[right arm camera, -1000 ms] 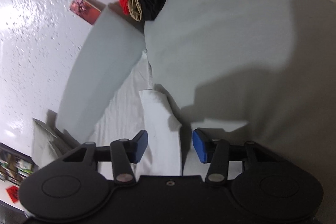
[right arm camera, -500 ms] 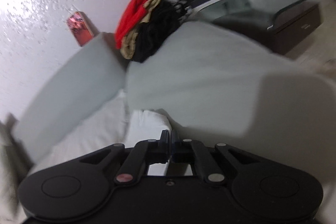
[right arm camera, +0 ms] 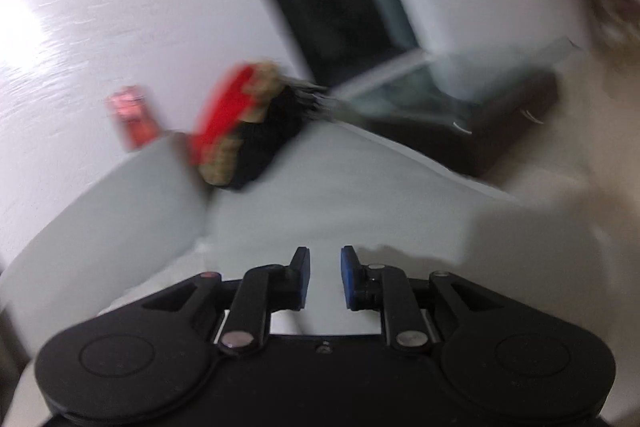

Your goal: Fold clothes

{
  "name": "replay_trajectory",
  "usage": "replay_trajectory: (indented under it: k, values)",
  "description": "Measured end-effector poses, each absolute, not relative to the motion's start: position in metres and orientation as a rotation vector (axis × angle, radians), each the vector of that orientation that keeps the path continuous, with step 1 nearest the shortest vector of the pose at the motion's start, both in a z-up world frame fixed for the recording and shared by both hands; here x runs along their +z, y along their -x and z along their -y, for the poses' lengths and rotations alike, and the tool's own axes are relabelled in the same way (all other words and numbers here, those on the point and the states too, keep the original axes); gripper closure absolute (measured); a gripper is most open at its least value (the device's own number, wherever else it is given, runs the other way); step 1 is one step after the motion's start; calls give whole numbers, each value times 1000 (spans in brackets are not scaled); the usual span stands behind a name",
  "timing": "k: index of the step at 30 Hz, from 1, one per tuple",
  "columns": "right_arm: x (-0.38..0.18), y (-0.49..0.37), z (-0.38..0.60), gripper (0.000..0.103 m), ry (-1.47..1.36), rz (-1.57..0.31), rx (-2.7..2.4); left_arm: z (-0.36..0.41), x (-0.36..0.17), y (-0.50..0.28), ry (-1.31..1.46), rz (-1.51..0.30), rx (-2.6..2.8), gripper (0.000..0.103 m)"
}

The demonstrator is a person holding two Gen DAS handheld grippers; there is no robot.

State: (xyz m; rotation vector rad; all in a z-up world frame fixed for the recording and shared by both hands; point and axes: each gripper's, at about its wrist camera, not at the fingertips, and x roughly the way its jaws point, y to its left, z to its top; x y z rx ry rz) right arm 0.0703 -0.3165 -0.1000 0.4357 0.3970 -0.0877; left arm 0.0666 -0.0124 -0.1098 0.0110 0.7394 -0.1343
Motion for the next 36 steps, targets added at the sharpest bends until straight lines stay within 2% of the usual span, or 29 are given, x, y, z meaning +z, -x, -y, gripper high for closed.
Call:
replay_trajectory:
  k: [5, 8, 9, 10, 14, 17, 19, 22, 24, 27, 28, 29, 30, 31, 33, 36]
  values:
    - [-118, -92, 236, 84, -174, -611, 225, 8, -125, -76, -50, -790, -53, 81]
    - [-137, -113, 217, 84, -103, -769, 160, 6, -133, -72, -131, -836, -66, 80]
    - [-144, -119, 219, 96, -88, -815, 70, 4, -131, -71, -144, -856, -75, 80]
    - [-148, -123, 225, 103, -105, -839, 0, 0, -127, -71, -134, -885, -79, 80]
    - [-135, -112, 242, 103, -193, -794, -146, -22, -113, -59, -91, -936, -97, 81]
    - [-120, -98, 235, 92, -241, -743, -85, -50, -97, -34, -27, -877, -107, 80]
    - [-110, -86, 224, 89, -266, -692, 39, -69, -86, -24, 14, -838, -80, 80]
    - [-106, -67, 196, 89, -249, -663, 246, -83, -83, -27, -64, -792, 68, 79]
    - [-106, -62, 174, 89, -207, -680, 361, -85, -96, -33, -129, -796, 106, 79]
    - [-111, -58, 144, 89, -114, -715, 425, -81, -128, -37, -187, -902, 54, 81]
    - [-113, -60, 137, 88, -87, -742, 437, -76, -131, -28, -232, -873, 38, 83]
    - [-118, -60, 132, 86, -62, -786, 446, -71, -130, -22, -273, -869, 9, 85]
    - [-123, -58, 129, 77, -37, -847, 454, -71, -125, -16, -277, -874, -22, 85]
    - [-128, -53, 126, 74, -13, -883, 464, -75, -118, -11, -249, -878, -67, 85]
    - [-125, -36, 127, 72, 38, -870, 480, -86, -105, 2, -196, -852, -137, 70]
    - [-119, -26, 136, 71, -47, -867, 473, -117, -88, 10, -81, -781, -131, 69]
